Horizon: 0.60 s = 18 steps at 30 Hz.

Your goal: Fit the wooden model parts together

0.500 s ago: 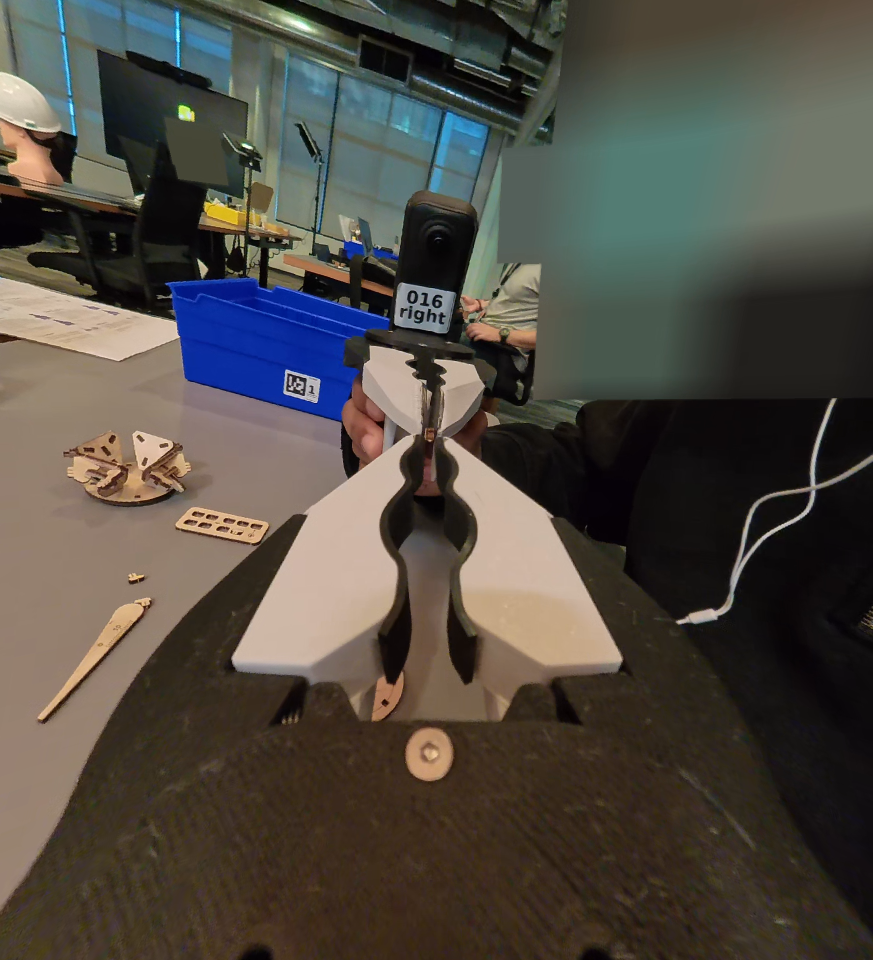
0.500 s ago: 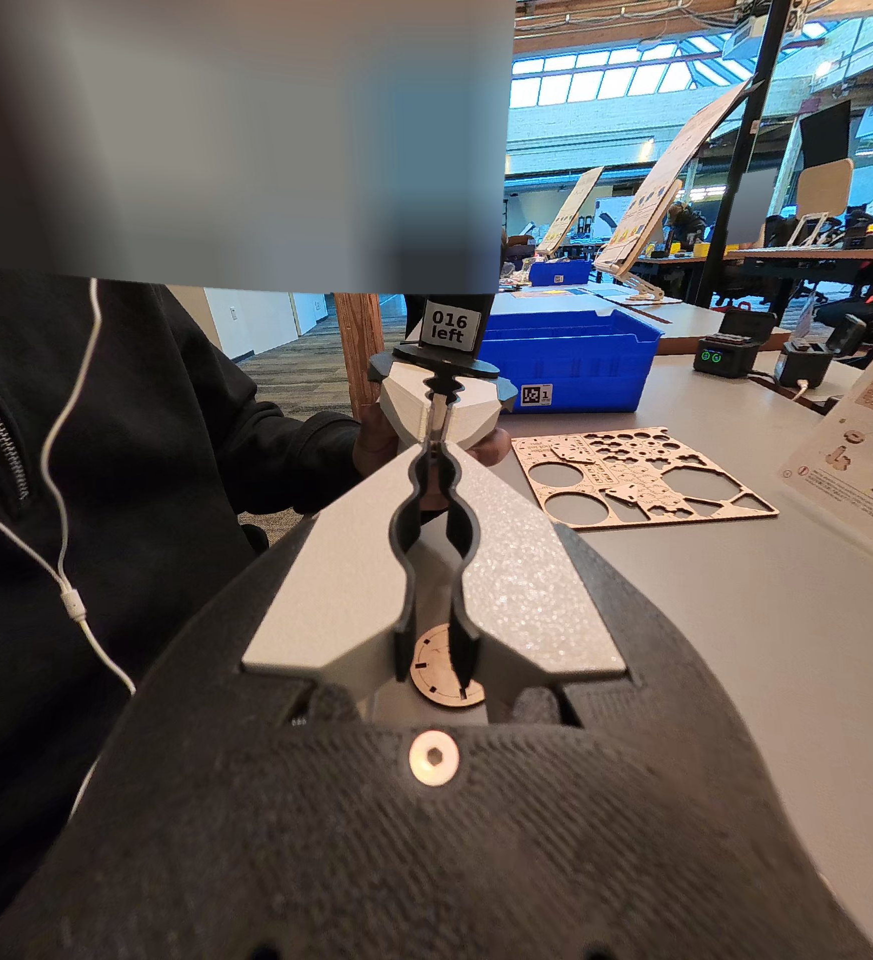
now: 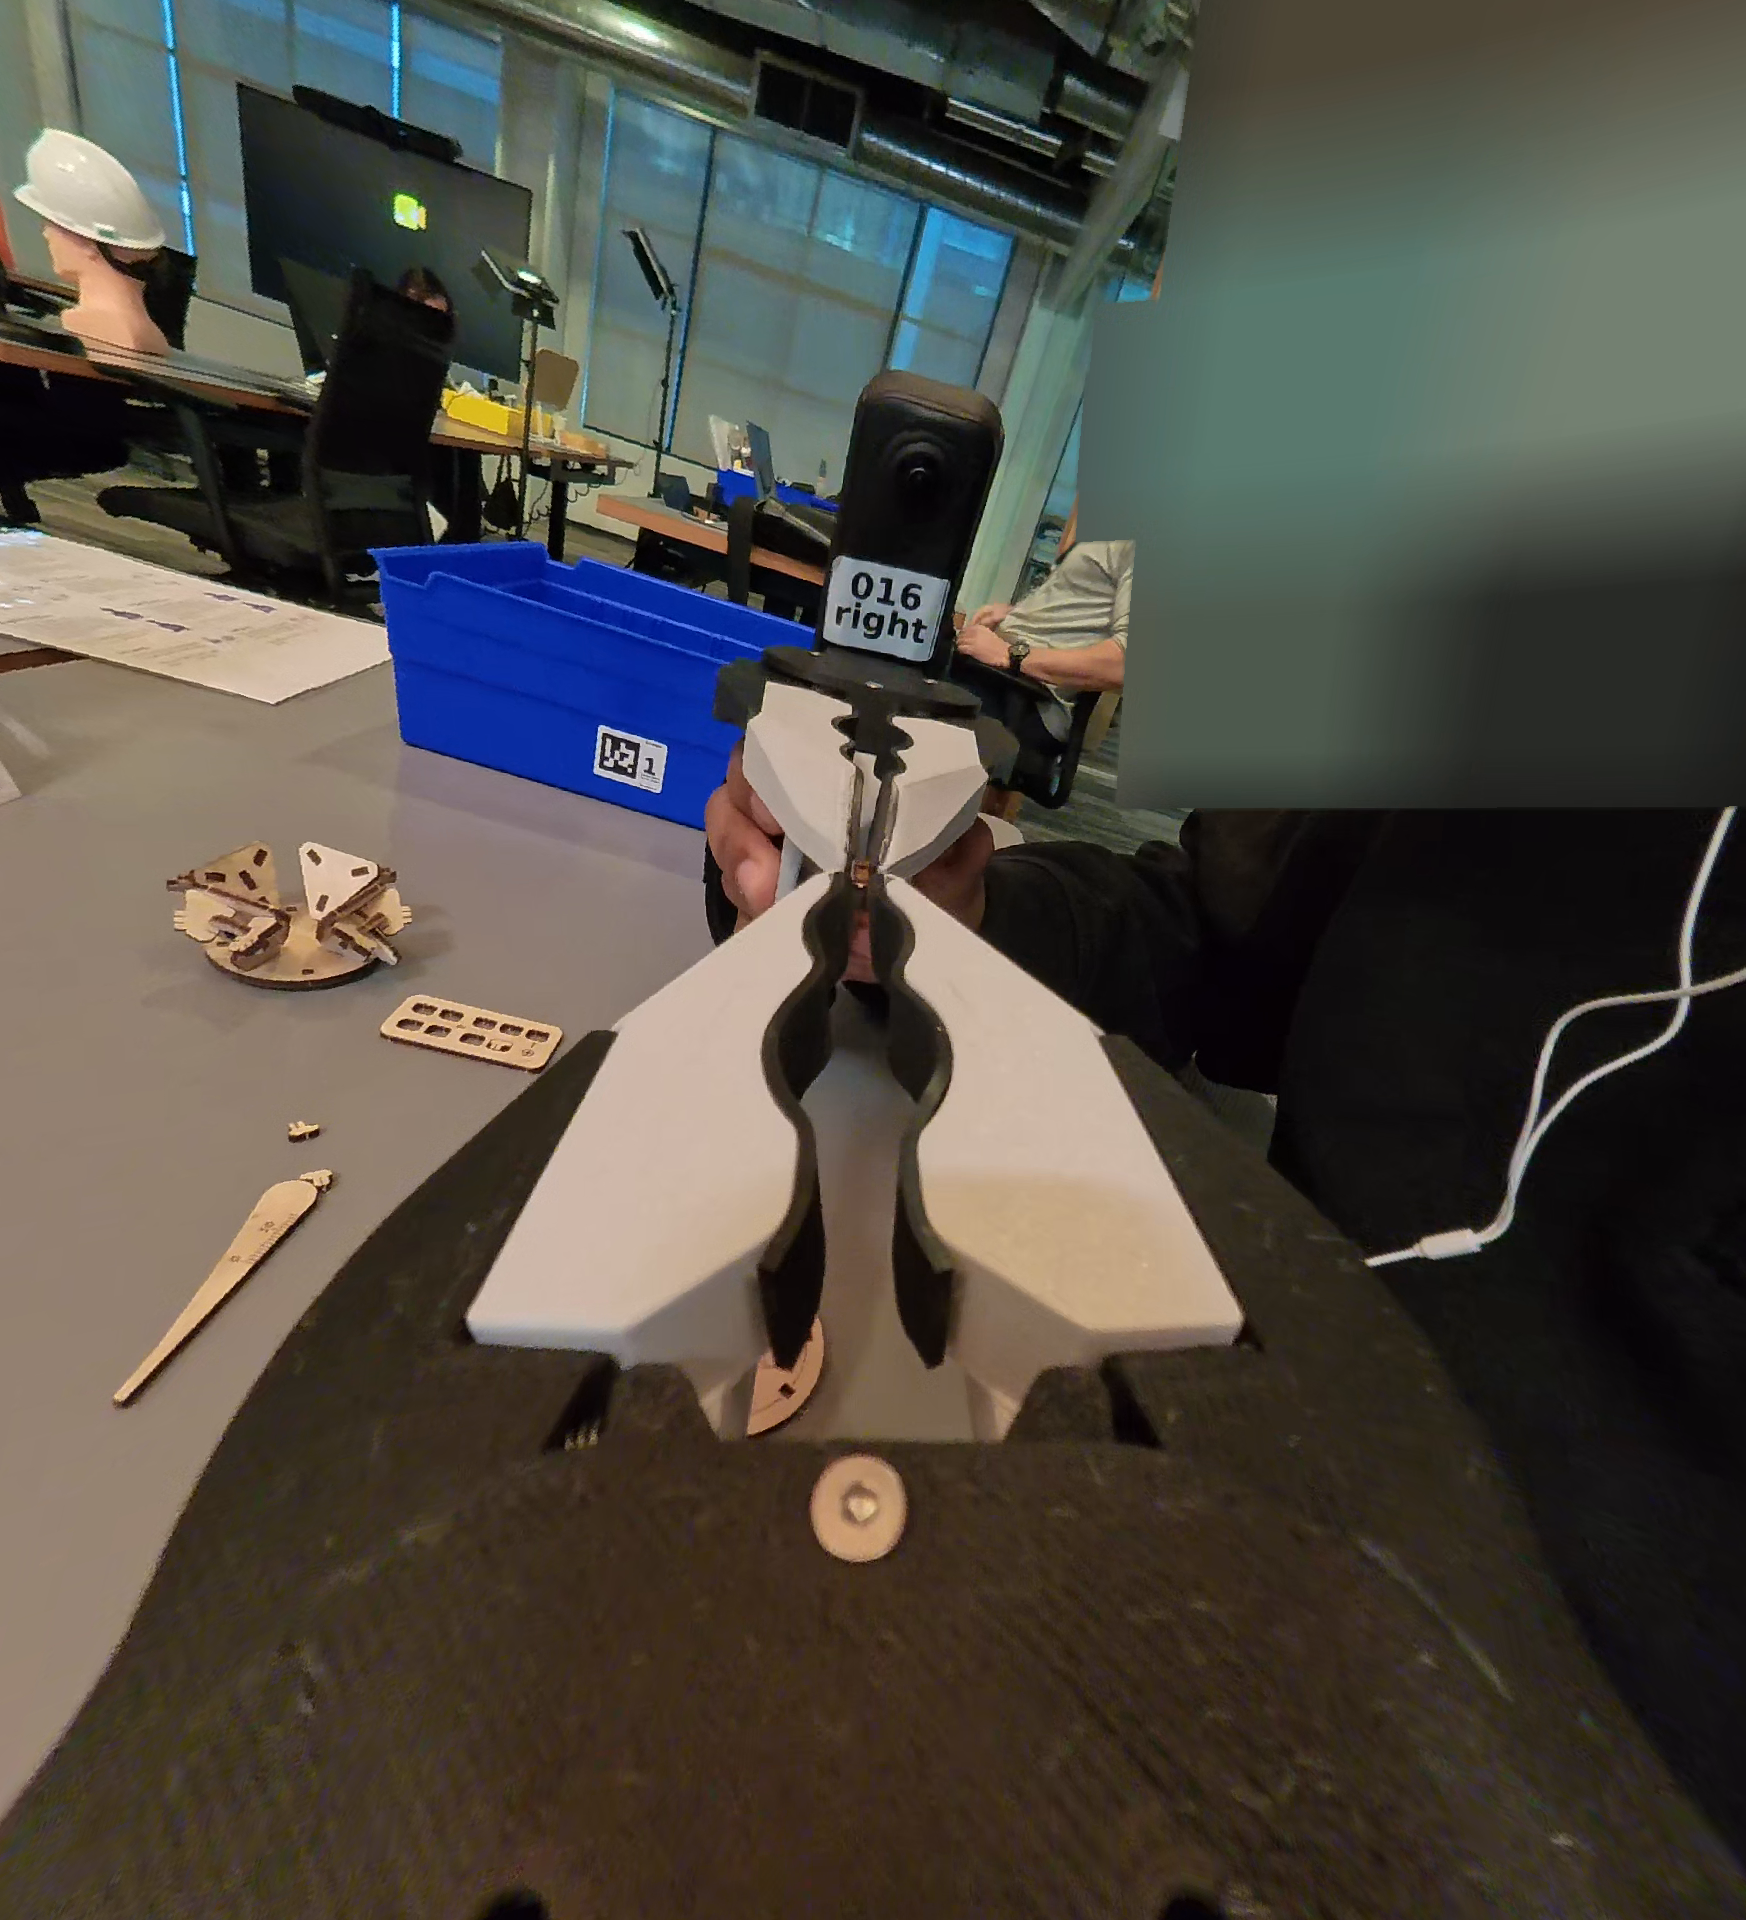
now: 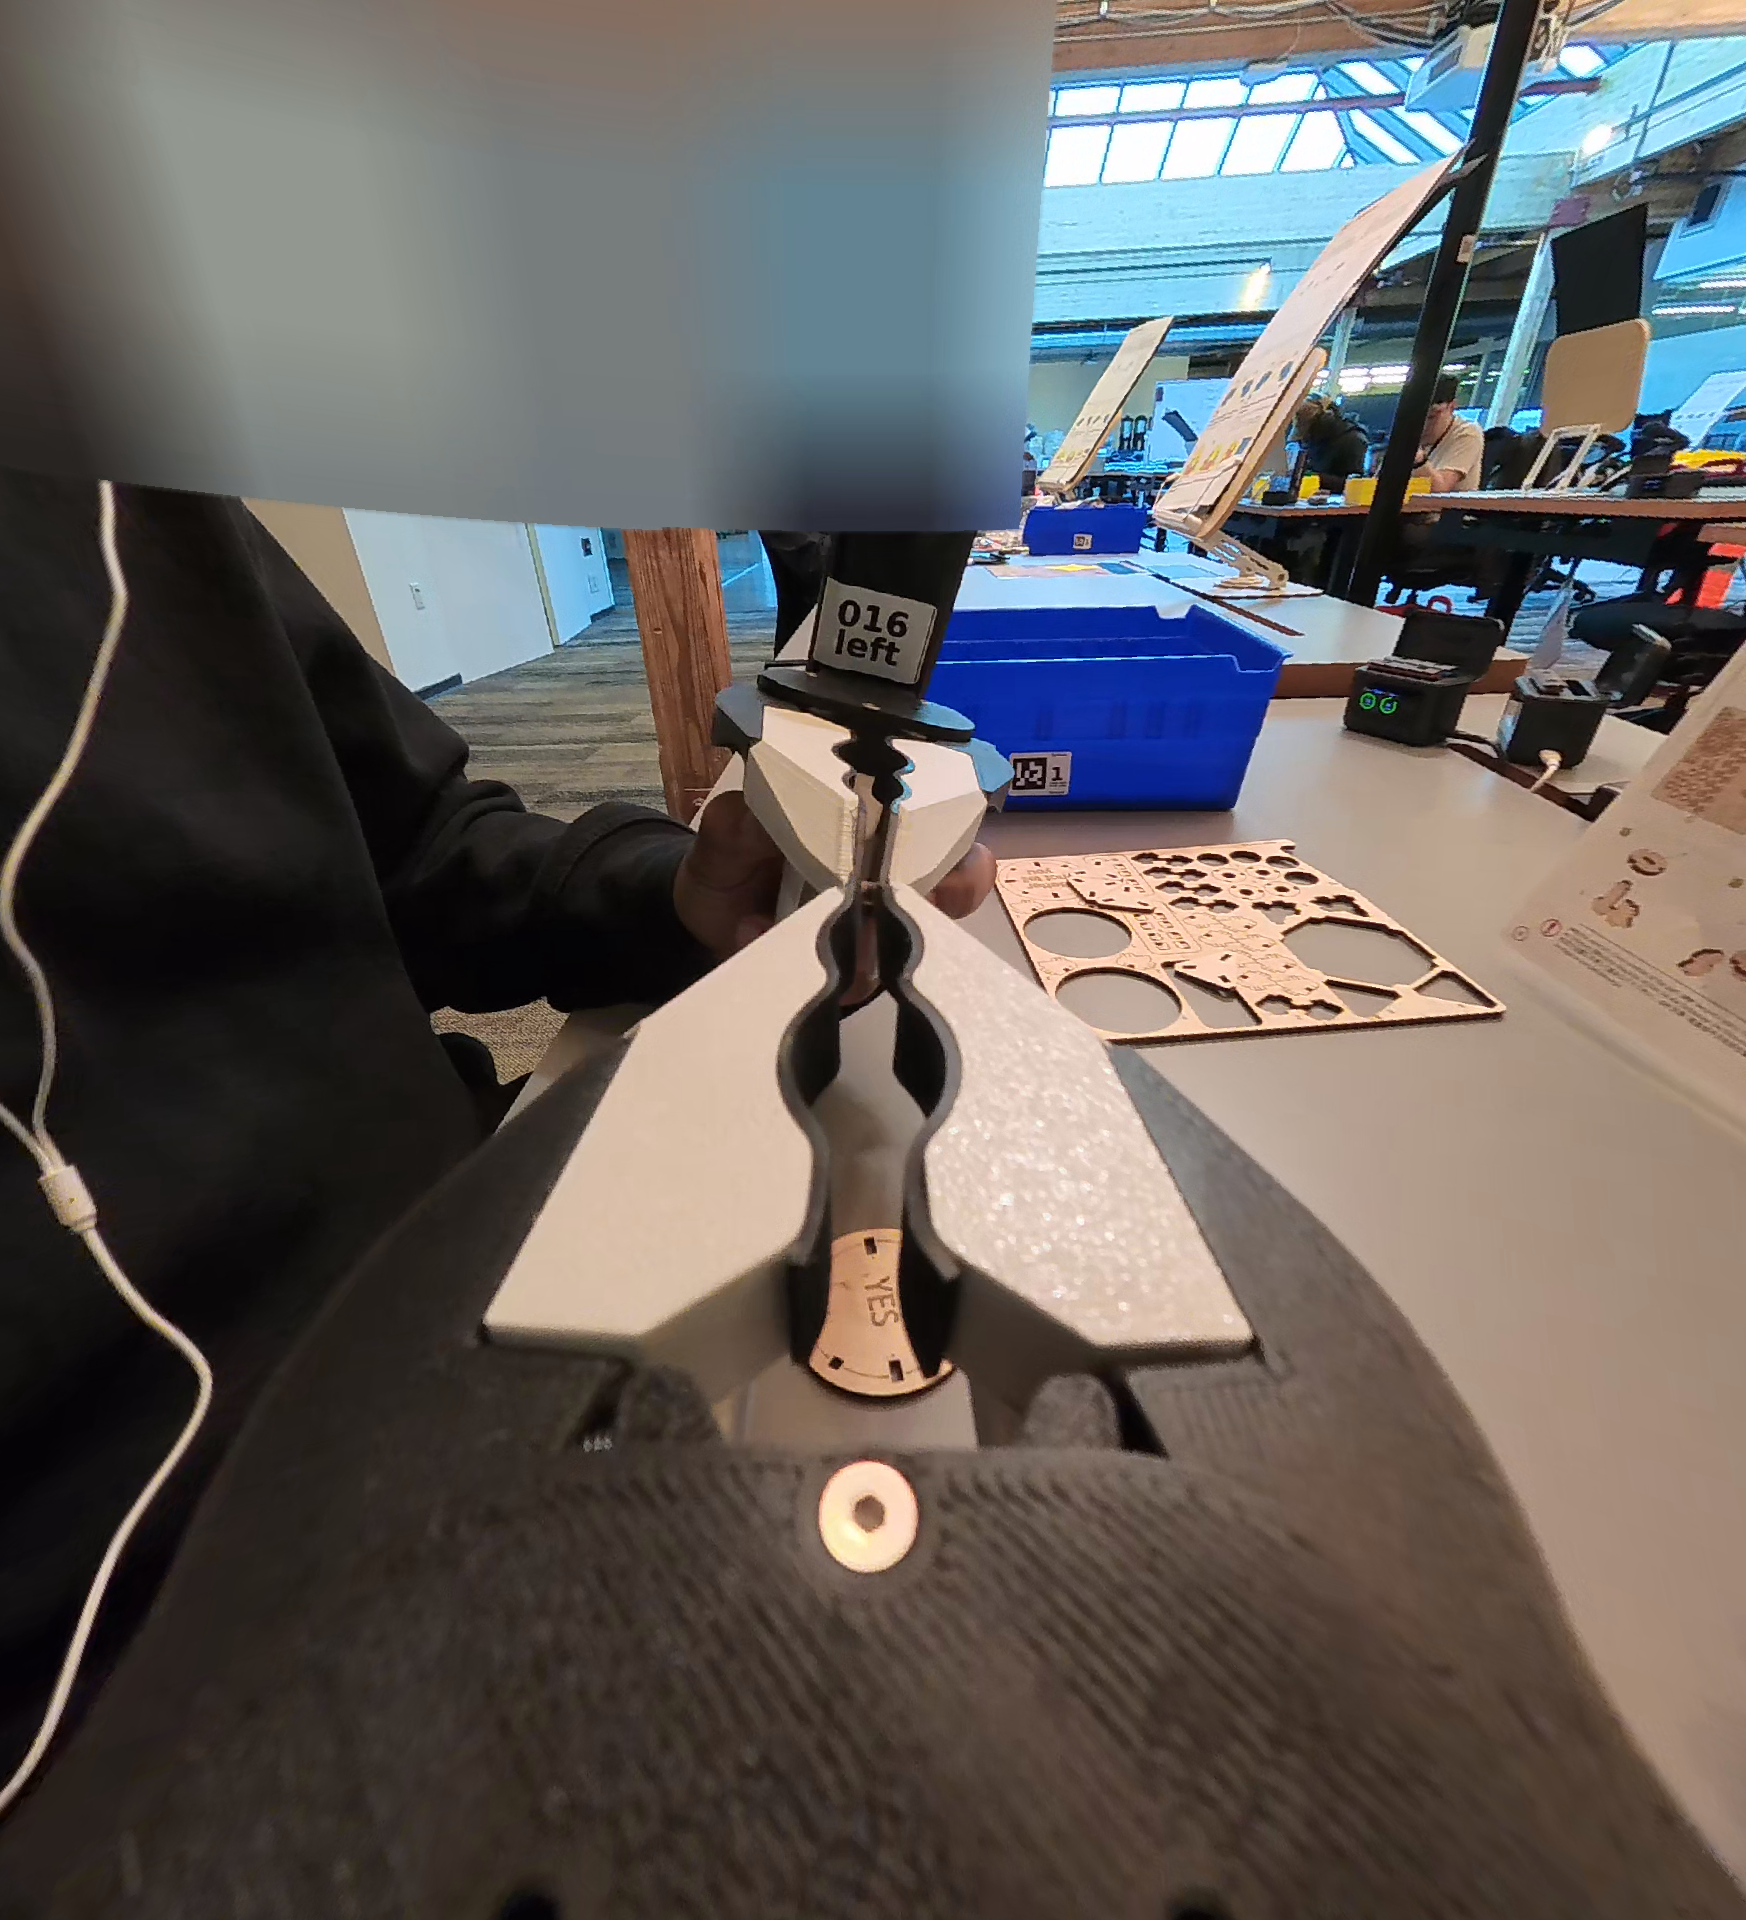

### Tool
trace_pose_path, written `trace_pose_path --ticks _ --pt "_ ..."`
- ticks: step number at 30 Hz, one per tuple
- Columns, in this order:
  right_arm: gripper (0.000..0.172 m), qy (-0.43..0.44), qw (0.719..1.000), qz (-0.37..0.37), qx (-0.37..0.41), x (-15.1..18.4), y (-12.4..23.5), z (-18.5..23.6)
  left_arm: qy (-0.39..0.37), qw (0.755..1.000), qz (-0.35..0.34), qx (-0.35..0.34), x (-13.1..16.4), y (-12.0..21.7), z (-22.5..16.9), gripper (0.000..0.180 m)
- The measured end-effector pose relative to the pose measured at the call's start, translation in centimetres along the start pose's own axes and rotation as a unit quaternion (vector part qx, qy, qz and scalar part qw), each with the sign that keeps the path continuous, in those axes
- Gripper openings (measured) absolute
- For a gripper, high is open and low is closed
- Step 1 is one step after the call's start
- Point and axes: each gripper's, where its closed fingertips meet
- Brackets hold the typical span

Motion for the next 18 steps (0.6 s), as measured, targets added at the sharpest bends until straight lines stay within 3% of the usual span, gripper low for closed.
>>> trace_pose_path --ticks 10,18 --pt "0.004 0.009 1.000 0.020 0.007 0.8 -0.1 -0.3 -0.007 1.000 0.012 -0.013 0.3 0.1 0.5 0.000" --pt "0.002 -0.008 0.998 0.054 -0.011 1.6 0.6 -0.5 -0.042 0.996 0.070 -0.041 2.1 0.1 1.3 0.000"
Point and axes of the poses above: each gripper's, where its closed fingertips meet, y back along the fingers, x out of its underside, z = x × y across the jaws, and after that the axes turned 5 degrees about y, right-handed
